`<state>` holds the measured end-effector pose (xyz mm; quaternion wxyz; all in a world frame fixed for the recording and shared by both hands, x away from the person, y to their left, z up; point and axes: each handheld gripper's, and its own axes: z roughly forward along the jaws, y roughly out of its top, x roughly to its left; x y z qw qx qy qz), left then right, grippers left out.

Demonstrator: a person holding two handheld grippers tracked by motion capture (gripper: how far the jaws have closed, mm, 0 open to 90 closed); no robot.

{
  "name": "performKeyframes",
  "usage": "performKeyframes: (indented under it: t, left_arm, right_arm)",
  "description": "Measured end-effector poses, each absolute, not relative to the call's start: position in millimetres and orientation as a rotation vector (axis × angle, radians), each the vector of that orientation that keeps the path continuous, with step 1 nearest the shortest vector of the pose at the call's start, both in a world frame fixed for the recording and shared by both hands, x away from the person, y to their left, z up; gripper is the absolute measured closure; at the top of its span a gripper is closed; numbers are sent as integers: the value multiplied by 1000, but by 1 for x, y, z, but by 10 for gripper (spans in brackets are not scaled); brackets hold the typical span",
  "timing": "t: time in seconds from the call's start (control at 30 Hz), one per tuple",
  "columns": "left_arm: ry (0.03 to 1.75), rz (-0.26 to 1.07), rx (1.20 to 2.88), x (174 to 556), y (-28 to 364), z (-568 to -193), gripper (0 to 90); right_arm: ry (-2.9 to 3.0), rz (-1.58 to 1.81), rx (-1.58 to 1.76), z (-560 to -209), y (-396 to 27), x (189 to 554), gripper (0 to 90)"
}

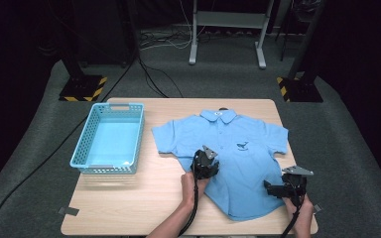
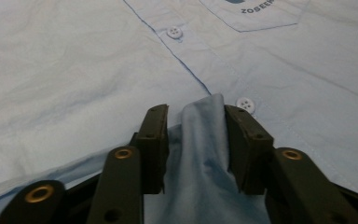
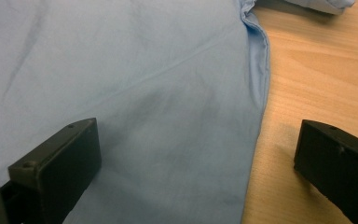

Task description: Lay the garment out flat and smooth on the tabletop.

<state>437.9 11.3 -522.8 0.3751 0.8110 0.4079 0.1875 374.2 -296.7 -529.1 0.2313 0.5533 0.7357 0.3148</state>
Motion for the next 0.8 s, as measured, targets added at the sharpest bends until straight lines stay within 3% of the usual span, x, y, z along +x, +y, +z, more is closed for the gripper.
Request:
performKeyframes:
  t: [0.37,0.8]
  left_arm:
    - [1030,452,2040,433,19,-519,843]
    - [1006,426,1995,422,34,-509,861]
  right_arm:
    - [2023,866,1520,-529,-297,375,0]
    - [2023,865,1520,-529,-297,375,0]
